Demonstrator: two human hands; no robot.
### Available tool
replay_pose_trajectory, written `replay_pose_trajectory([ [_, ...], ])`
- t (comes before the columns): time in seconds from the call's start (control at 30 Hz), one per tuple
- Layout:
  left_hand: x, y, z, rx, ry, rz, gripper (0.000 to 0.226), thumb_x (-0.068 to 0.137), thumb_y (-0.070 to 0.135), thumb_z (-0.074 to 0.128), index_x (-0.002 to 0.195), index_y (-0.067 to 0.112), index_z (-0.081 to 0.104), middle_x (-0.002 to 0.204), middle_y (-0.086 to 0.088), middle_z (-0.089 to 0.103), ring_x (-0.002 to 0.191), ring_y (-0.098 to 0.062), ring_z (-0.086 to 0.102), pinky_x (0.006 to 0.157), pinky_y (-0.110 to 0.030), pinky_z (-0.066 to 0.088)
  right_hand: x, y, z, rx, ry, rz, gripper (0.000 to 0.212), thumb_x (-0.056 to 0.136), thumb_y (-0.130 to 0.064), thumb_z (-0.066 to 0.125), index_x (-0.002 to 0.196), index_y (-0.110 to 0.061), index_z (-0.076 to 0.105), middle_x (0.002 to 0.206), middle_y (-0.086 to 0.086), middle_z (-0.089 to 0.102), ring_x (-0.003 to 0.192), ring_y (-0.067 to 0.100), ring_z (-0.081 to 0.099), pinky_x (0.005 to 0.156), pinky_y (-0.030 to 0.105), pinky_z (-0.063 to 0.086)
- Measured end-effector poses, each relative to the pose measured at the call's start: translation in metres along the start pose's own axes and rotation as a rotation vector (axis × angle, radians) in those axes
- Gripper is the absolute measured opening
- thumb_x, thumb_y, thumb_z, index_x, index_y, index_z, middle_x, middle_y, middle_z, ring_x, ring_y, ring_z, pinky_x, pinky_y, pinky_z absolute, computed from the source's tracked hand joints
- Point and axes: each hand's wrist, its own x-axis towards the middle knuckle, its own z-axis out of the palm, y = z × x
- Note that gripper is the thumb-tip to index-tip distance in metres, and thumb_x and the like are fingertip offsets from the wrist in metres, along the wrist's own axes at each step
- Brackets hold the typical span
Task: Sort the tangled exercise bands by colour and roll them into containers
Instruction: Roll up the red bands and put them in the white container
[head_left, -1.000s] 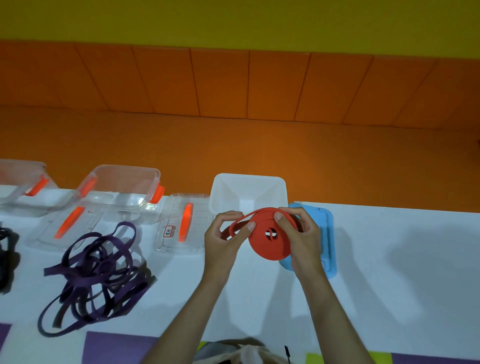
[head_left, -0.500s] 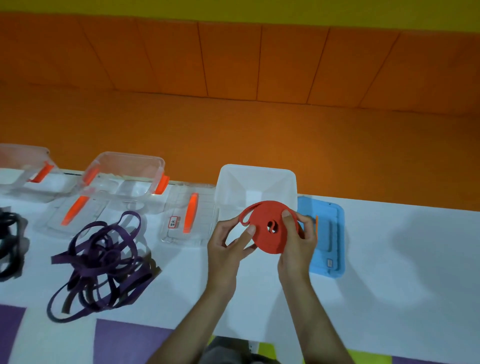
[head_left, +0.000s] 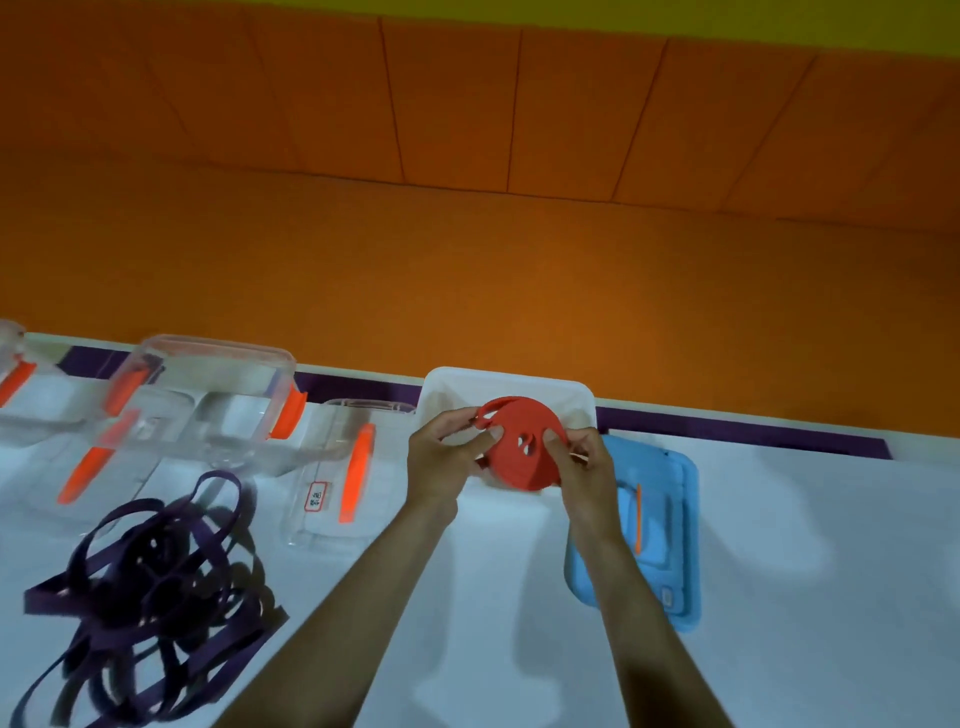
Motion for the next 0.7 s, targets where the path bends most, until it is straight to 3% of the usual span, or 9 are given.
replay_pose_trajectory([
  [0.13,0.061,-0.019,0.005,0.046,0.006,-0.134,0.031,0.073,0.006,0.093,0.100,0.007,0.077,0.108,-0.016,0.077,0.099,-0.039,0.075,0.080,-0.055,0.064,0.049,0.019,0.011,-0.226,-0.005,0.050,0.019,0.095,-0.030,0.076,0.097,-0.011,0.071,0.088,-0.008,0.070,0.087,0.016,0.066,0.091,0.046,0.057],
  [0.23,0.099,-0.039,0.010,0.107,0.000,-0.187,0.025,0.074,0.001,0.091,0.093,0.008,0.076,0.102,-0.018,0.078,0.098,-0.041,0.075,0.080,-0.060,0.063,0.077,0.034,0.021,-0.380,-0.087,0.122,0.021,0.095,-0.027,0.073,0.111,-0.012,0.073,0.090,-0.010,0.066,0.097,0.023,0.068,0.092,0.049,0.058],
  [0.33,0.130,-0.066,0.014,0.203,0.013,-0.264,0.029,0.070,0.006,0.095,0.092,0.013,0.078,0.098,-0.013,0.079,0.094,-0.036,0.076,0.084,-0.058,0.063,0.095,0.050,0.028,-0.495,-0.138,0.179,0.032,0.097,-0.021,0.070,0.125,-0.007,0.069,0.102,0.003,0.067,0.103,0.029,0.069,0.089,0.047,0.061],
  [0.4,0.145,-0.087,0.016,0.249,0.033,-0.314,0.033,0.065,0.009,0.097,0.091,0.016,0.078,0.097,-0.010,0.079,0.094,-0.034,0.076,0.089,-0.054,0.062,0.103,0.061,0.029,-0.571,-0.154,0.229,0.034,0.098,-0.022,0.068,0.128,-0.005,0.064,0.105,0.005,0.063,0.091,0.020,0.066,0.071,0.022,0.061],
  [0.43,0.154,-0.098,0.017,0.254,0.042,-0.326,0.035,0.063,0.009,0.098,0.092,0.017,0.079,0.097,-0.011,0.079,0.094,-0.034,0.076,0.089,-0.054,0.062,0.105,0.064,0.030,-0.626,-0.170,0.255,0.033,0.099,-0.023,0.067,0.127,-0.006,0.062,0.103,0.003,0.061,0.082,0.012,0.062,0.057,0.010,0.053],
  [0.47,0.165,-0.113,0.018,0.255,0.054,-0.341,0.038,0.061,0.010,0.099,0.093,0.017,0.079,0.097,-0.012,0.079,0.093,-0.035,0.076,0.087,-0.055,0.063,0.107,0.067,0.031,-0.655,-0.177,0.277,0.034,0.100,-0.025,0.066,0.128,-0.007,0.061,0.101,0.002,0.060,0.077,0.008,0.059,0.047,0.007,0.047],
  [0.57,0.183,-0.129,0.023,0.256,0.073,-0.398,0.042,0.062,0.010,0.099,0.099,0.012,0.077,0.100,-0.018,0.078,0.092,-0.037,0.076,0.082,-0.057,0.064,0.115,0.075,0.034,-0.594,-0.160,0.332,0.041,0.098,-0.026,0.068,0.136,-0.014,0.058,0.106,0.005,0.065,0.084,0.016,0.069,0.052,0.023,0.061],
  [0.7,0.186,-0.121,0.028,0.290,0.062,-0.376,0.030,0.066,0.009,0.096,0.087,0.018,0.078,0.095,-0.016,0.079,0.091,-0.037,0.077,0.082,-0.056,0.064,0.124,0.081,0.043,-0.568,-0.207,0.405,0.046,0.097,-0.019,0.067,0.141,-0.015,0.051,0.117,0.010,0.065,0.099,0.026,0.070,0.068,0.040,0.067],
])
